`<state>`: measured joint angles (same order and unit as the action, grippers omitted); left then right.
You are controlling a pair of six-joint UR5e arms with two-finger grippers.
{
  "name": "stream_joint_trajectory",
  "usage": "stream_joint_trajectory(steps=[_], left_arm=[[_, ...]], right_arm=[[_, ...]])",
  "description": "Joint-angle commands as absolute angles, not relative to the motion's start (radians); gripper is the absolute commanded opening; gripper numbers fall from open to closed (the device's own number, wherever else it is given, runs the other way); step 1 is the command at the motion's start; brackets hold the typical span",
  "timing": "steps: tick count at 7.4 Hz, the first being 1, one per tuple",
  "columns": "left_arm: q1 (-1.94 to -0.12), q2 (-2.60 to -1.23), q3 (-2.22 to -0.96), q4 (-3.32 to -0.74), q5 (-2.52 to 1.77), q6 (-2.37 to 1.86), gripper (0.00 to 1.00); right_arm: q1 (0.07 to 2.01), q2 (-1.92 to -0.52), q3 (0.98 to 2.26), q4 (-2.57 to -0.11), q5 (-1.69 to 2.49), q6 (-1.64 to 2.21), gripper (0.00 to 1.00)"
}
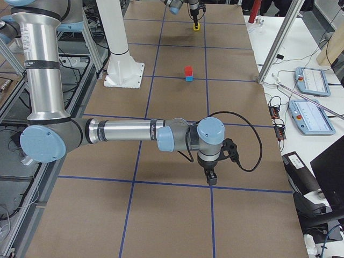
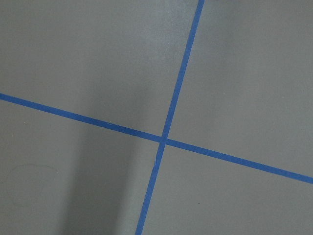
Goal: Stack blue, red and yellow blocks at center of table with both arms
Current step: 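Lower the left gripper onto the yellow cube and grasp it, then carry the yellow cube with the left gripper above the red cube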
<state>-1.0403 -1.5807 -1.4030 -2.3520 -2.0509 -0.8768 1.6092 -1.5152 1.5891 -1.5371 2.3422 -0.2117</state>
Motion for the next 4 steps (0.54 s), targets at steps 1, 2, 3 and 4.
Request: stream_joint_trajectory(steps=[1, 2, 3, 4], left_arm=[[-1.035, -1.58, -1.391, -2.368, -2.049, -0.811, 0.17], [-1.037, -1.585, -1.41, -2.367, -2.057, -0.79, 0.0], [-1.037, -1.615, -1.443, -2.346, -2.062, -0.79, 0.0], [-1.04, -1.671, -1.46, -2.289, -2.057, -0.79, 0.0]], right_arm=[[1.609, -1.514, 1.592, -1.537, 2.342, -0.212, 1.0], [1.609, -1.514, 1.592, -1.537, 2.342, -0.212, 1.0], [1.609, -1.516, 1.589, -1.537, 2.344, -0.212, 1.0], [1.609, -1.517, 1.586, -1.537, 2.344, -0.212, 1.0]])
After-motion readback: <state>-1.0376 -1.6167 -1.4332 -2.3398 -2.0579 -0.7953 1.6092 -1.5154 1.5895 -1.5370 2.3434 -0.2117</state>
